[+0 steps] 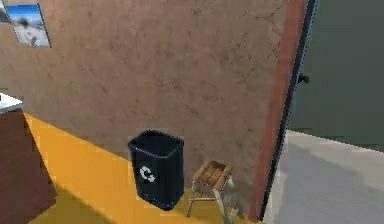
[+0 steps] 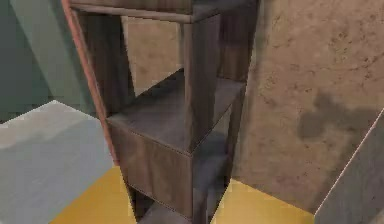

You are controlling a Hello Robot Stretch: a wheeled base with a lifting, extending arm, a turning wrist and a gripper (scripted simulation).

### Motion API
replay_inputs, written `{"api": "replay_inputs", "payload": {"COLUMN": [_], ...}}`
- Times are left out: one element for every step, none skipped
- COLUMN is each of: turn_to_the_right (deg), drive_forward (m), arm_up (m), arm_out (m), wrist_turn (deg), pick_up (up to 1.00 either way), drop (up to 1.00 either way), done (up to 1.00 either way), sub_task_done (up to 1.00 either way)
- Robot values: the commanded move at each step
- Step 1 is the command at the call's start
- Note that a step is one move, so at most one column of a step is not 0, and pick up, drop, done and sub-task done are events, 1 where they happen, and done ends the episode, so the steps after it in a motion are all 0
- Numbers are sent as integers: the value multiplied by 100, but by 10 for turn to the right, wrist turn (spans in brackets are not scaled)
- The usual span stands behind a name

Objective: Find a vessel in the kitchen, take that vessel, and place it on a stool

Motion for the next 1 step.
{"api": "replay_inputs", "payload": {"turn_to_the_right": [-330], "drive_forward": [0], "arm_up": [0], "arm_out": [0], "wrist_turn": [0], "pick_up": [0], "drop": [0], "done": [0], "sub_task_done": [0]}}
